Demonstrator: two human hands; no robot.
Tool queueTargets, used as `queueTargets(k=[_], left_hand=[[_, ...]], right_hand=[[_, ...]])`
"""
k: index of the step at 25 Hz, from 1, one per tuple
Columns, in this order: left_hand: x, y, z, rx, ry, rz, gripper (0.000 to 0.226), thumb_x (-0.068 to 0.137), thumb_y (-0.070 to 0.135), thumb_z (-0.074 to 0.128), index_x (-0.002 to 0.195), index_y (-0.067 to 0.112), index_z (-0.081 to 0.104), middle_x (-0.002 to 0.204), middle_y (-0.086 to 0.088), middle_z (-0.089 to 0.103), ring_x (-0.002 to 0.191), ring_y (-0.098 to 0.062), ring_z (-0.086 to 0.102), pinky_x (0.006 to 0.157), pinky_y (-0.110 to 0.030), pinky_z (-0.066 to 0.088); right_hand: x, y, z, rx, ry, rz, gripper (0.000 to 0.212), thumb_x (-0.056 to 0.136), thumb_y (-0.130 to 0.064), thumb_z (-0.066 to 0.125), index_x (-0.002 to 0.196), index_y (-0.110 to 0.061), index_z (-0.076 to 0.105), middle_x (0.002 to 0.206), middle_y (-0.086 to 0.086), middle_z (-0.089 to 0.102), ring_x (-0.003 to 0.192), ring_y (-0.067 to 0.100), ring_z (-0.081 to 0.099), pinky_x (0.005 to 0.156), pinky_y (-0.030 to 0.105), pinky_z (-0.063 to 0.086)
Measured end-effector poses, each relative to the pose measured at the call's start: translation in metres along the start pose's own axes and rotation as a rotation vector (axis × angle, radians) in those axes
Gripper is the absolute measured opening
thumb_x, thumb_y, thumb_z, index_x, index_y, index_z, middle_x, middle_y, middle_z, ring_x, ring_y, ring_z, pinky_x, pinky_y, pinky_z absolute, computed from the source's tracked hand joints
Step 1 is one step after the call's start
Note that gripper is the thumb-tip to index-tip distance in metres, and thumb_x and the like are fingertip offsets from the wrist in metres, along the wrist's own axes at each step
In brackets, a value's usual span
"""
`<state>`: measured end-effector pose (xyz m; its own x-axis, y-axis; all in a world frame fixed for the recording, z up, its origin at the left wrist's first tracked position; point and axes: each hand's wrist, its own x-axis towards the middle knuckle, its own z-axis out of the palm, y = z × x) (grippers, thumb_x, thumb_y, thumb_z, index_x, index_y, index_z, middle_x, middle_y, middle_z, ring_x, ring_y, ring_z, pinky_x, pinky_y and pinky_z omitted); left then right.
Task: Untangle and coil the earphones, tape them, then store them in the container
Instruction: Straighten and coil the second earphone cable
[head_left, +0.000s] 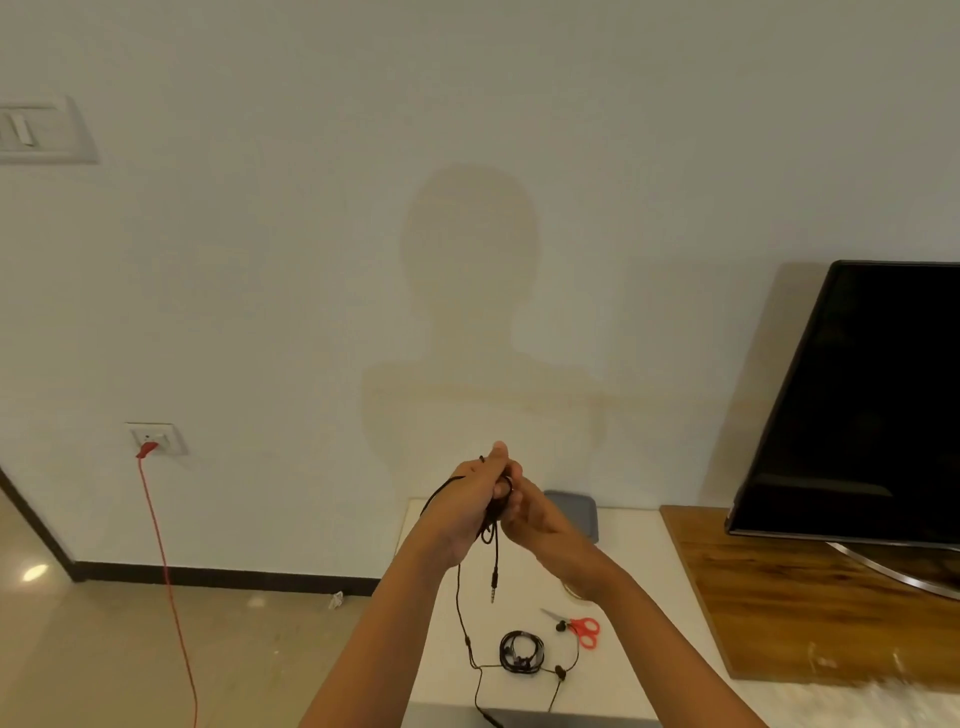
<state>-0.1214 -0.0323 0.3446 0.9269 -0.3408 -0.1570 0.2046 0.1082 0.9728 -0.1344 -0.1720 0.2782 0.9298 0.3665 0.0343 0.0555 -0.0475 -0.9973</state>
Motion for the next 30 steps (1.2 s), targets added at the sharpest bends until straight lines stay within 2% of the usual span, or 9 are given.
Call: queueTargets(k=[6,10,13,17,19,21,24,27,30], left_hand=[[-0.008,0.008,-0.010,-0.039,-0.109,-0.120,0.046,0.097,0.046,0.041,0.077,0.009,0.060,0.051,0.001,0.040,0.060,-0.015,0.057,0.071,-0.029,0.056],[-0.008,0.003,-0.027,0.107,0.031,-0.136,0.037,0.095,0.038,0.051,0.102,0.004,0.062,0.066,0.000,0.051,0.079,-0.018,0.056,0.096,-0.037,0.049],[-0.003,-0.001,-0.042,0.190,0.173,-0.050,0.028,0.097,0.030,0.051,0.114,0.008,0.057,0.091,-0.003,0.053,0.083,-0.013,0.053,0.098,-0.030,0.046],[0.001,0.004,-0.047,-0.255,0.213,0.164,0.028,0.102,0.015,0.039,0.093,0.005,0.064,0.086,-0.007,0.062,0.084,-0.014,0.061,0.087,-0.023,0.051],[0.002,0.008,-0.042,-0.315,0.162,0.106,0.034,0.102,0.025,0.040,0.084,0.007,0.062,0.069,-0.002,0.059,0.067,-0.011,0.061,0.062,-0.018,0.054],[0.003,0.010,-0.031,-0.232,0.066,-0.064,0.038,0.099,0.037,0.044,0.072,0.013,0.054,0.054,0.005,0.044,0.044,-0.004,0.042,0.037,-0.012,0.034],[0.008,0.007,-0.018,-0.135,-0.137,-0.324,0.042,0.095,0.047,0.047,0.065,0.017,0.045,0.050,0.008,0.034,0.035,0.001,0.028,0.029,-0.009,0.018],[0.010,0.008,-0.017,-0.222,-0.269,-0.491,0.048,0.088,0.055,0.051,0.060,0.016,0.047,0.046,0.008,0.037,0.031,0.002,0.033,0.026,-0.007,0.021],[0.005,0.012,-0.027,-0.235,-0.277,-0.531,0.056,0.086,0.061,0.048,0.057,0.013,0.055,0.046,0.009,0.037,0.030,0.000,0.034,0.026,-0.007,0.023]], right_hand=[[0.006,-0.006,0.001,0.031,0.032,-0.071,0.036,0.093,-0.001,0.054,0.113,-0.028,0.064,0.102,-0.002,0.069,0.102,0.015,0.064,0.092,0.027,0.052],[0.011,-0.010,-0.017,0.046,0.538,-0.107,0.014,0.090,0.002,0.056,0.095,0.000,0.069,0.077,0.014,0.067,0.071,0.027,0.064,0.064,0.022,0.056],[0.014,-0.002,-0.050,0.185,0.829,-0.062,0.016,0.089,0.000,0.060,0.102,0.004,0.067,0.083,0.014,0.067,0.070,0.025,0.066,0.071,0.033,0.060],[0.013,0.006,-0.076,0.028,1.031,0.168,0.022,0.087,-0.001,0.063,0.108,0.001,0.066,0.099,0.015,0.069,0.083,0.023,0.066,0.086,0.038,0.055],[0.011,0.006,-0.071,-0.211,0.850,0.354,0.040,0.087,0.003,0.056,0.126,-0.005,0.056,0.129,0.017,0.056,0.113,0.029,0.056,0.096,0.035,0.046],[0.013,-0.001,-0.051,-0.282,0.627,0.336,0.054,0.086,0.005,0.047,0.136,-0.014,0.046,0.141,0.014,0.046,0.127,0.028,0.047,0.099,0.033,0.042],[0.018,-0.017,-0.010,-0.062,0.287,0.124,0.048,0.089,0.009,0.040,0.128,-0.016,0.053,0.128,0.004,0.059,0.125,0.016,0.053,0.101,0.024,0.041],[0.018,-0.017,0.010,0.449,0.056,0.166,0.041,0.095,0.011,0.030,0.112,-0.009,0.062,0.101,0.006,0.073,0.100,0.013,0.069,0.097,0.024,0.050],[0.010,-0.006,0.009,0.460,-0.057,0.127,0.029,0.096,-0.003,0.045,0.121,-0.005,0.060,0.109,0.006,0.070,0.106,0.018,0.065,0.102,0.031,0.046]])
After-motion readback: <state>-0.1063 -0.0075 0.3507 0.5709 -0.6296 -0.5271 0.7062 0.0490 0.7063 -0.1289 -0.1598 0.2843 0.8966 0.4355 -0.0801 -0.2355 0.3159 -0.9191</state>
